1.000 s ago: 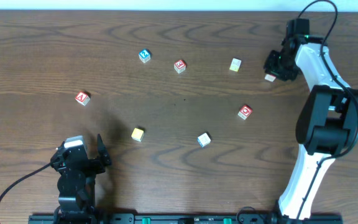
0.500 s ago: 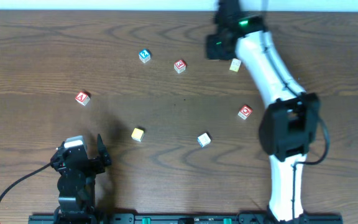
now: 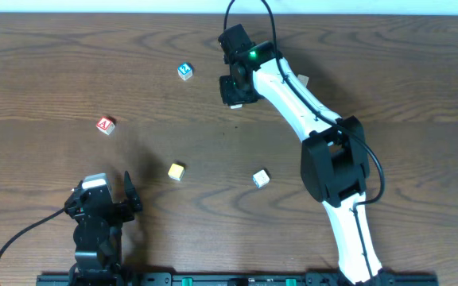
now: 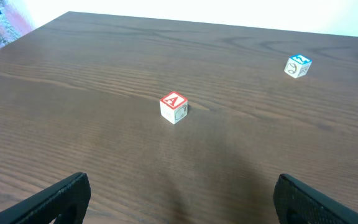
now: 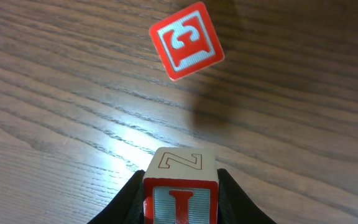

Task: Spell out Ai2
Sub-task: 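Carry the 'I' block left to the table center and lower it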

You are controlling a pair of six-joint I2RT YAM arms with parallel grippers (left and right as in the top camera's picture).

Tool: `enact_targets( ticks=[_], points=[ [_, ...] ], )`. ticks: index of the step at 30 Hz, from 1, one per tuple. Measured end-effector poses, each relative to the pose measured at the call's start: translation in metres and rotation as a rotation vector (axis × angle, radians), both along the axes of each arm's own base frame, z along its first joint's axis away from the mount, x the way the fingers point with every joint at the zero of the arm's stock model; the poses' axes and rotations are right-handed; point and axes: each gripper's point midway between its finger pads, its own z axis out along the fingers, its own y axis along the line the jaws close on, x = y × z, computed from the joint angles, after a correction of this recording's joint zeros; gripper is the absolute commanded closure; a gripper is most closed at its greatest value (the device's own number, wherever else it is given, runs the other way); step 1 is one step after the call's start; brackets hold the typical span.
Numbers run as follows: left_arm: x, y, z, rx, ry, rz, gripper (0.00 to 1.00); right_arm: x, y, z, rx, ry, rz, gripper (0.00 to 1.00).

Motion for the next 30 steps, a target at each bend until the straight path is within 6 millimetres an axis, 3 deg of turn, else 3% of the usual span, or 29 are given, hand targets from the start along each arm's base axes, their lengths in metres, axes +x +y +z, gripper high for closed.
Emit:
enact_targets(
  ticks=[12,21,30],
  points=[
    [0.000,0.000,0.000,0.000,0.000,0.000,0.05,-0.011,-0.010,-0.007,-0.040,0.048,-0.063,0.99],
    [0.000,0.000,0.000,0.000,0.000,0.000,0.05,-0.021,0.005,-0.008,-0.060,0.043,-0.027,0.99],
    [0.000,0.000,0.000,0.000,0.000,0.000,0.05,-0.026,0.003,-0.016,-0.073,0.058,-0.028,0.98]
  ],
)
